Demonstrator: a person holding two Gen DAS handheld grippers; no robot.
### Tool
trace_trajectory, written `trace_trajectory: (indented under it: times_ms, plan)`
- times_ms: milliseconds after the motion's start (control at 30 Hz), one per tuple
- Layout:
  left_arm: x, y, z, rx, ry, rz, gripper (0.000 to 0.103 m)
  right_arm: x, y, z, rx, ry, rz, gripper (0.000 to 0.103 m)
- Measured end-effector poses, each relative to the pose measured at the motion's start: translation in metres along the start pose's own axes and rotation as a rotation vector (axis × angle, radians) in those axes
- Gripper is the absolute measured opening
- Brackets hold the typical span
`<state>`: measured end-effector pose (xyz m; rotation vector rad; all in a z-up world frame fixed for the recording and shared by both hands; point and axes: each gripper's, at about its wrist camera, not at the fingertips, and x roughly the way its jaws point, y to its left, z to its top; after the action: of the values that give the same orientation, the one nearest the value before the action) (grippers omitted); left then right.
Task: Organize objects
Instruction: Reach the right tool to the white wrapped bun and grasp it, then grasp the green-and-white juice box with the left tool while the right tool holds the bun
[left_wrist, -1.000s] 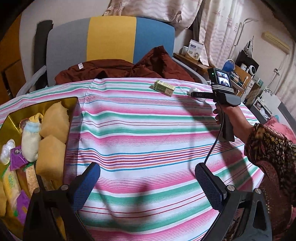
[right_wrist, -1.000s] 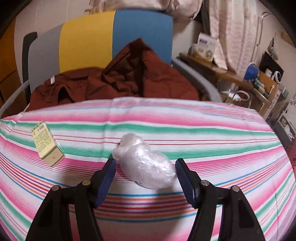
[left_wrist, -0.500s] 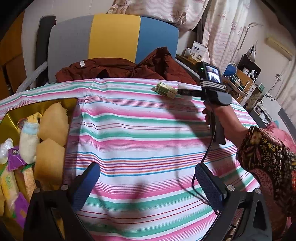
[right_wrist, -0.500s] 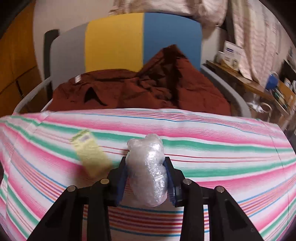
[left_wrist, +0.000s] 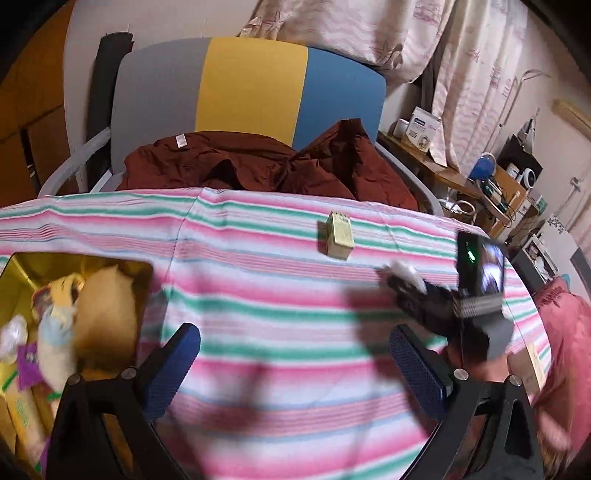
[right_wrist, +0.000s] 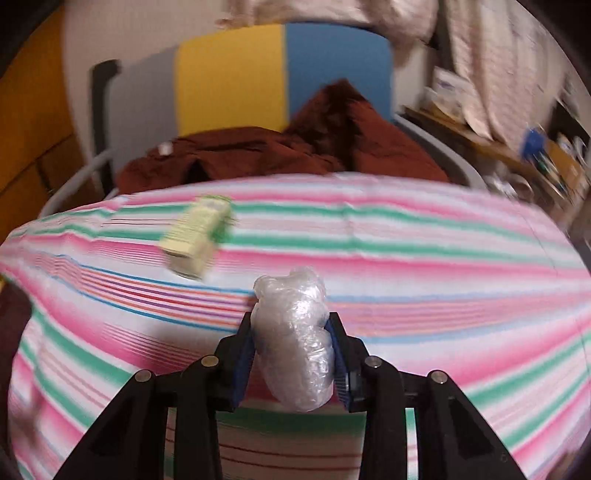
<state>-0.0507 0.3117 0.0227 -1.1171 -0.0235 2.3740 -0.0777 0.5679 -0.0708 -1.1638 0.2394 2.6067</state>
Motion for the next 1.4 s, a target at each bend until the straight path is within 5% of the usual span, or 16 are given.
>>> trace_trajectory:
  times_ms: [500, 800, 1100, 1267, 1400]
  plan:
    - [0.150, -0.063, 0.064, 0.214, 0.090, 0.071, 0.103, -0.002, -0.021, -0.009, 0.096, -0.031, -0.117, 0.037]
    - [0.197, -0.096, 0.075, 0.283, 0.064, 0.055, 0.102, -0.001, -0.025, -0.011, 0.117, -0.040, -0.148, 0.037]
    - [0.222, -0.085, 0.070, 0.212, 0.071, 0.054, 0.074, -0.002, -0.024, -0.013, 0.118, -0.049, -0.167, 0.037]
    - [0.216, -0.080, 0.067, 0.193, 0.036, 0.086, 0.039, -0.003, -0.024, -0.014, 0.115, -0.057, -0.169, 0.037]
    - [0.206, -0.070, 0.061, 0.170, 0.023, 0.124, 0.030, -0.005, -0.024, -0.014, 0.116, -0.070, -0.171, 0.037]
